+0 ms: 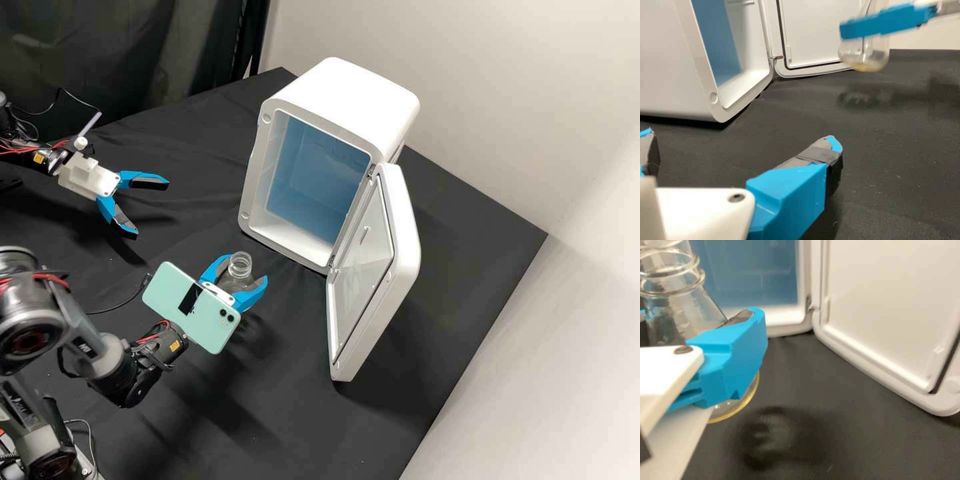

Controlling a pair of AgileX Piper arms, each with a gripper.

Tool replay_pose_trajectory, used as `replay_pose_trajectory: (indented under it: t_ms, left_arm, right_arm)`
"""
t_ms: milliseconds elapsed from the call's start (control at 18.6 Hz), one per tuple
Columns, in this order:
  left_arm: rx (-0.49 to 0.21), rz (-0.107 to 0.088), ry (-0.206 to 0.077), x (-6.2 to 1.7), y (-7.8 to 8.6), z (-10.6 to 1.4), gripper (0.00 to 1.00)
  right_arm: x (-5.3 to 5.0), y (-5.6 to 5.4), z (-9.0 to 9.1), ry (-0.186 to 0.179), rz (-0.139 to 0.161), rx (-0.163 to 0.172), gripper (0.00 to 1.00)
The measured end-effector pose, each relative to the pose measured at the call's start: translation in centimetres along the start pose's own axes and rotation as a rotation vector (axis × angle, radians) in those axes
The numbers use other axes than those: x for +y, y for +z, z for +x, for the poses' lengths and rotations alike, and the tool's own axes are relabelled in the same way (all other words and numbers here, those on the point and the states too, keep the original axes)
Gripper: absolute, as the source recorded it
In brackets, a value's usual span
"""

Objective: Place the flask in the incubator

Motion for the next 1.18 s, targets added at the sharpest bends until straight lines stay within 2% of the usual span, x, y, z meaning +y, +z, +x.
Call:
replay_pose_trajectory:
  t_ms: [214,375,536,965,1180]
  left_arm:
    - [0.002,0.000,0.000,0.01,0.0,0.0,1.00]
    - [0.002,0.000,0.000,0.01,0.0,0.0,1.00]
    - [0.002,0.000,0.000,0.01,0.0,0.0,1.00]
    - [0.000,0.000,0.000,0.00,0.0,0.0,1.00]
    - [-0.006,0.001,-0.001,-0.02,0.1,0.0,1.00]
  right_arm:
    - [1.6,-0.5,-0.9,0.072,0.022,0.030,0.00]
    - [2.0,-0.9,-1.2,0.088,0.024,0.048,0.00]
    - [1.7,-1.1,-1.4,0.073,0.014,0.061,0.00]
    - [1.7,-1.1,-1.4,0.074,0.014,0.061,0.00]
    - [1.5,-1.2,-1.3,0.062,0.017,0.068,0.00]
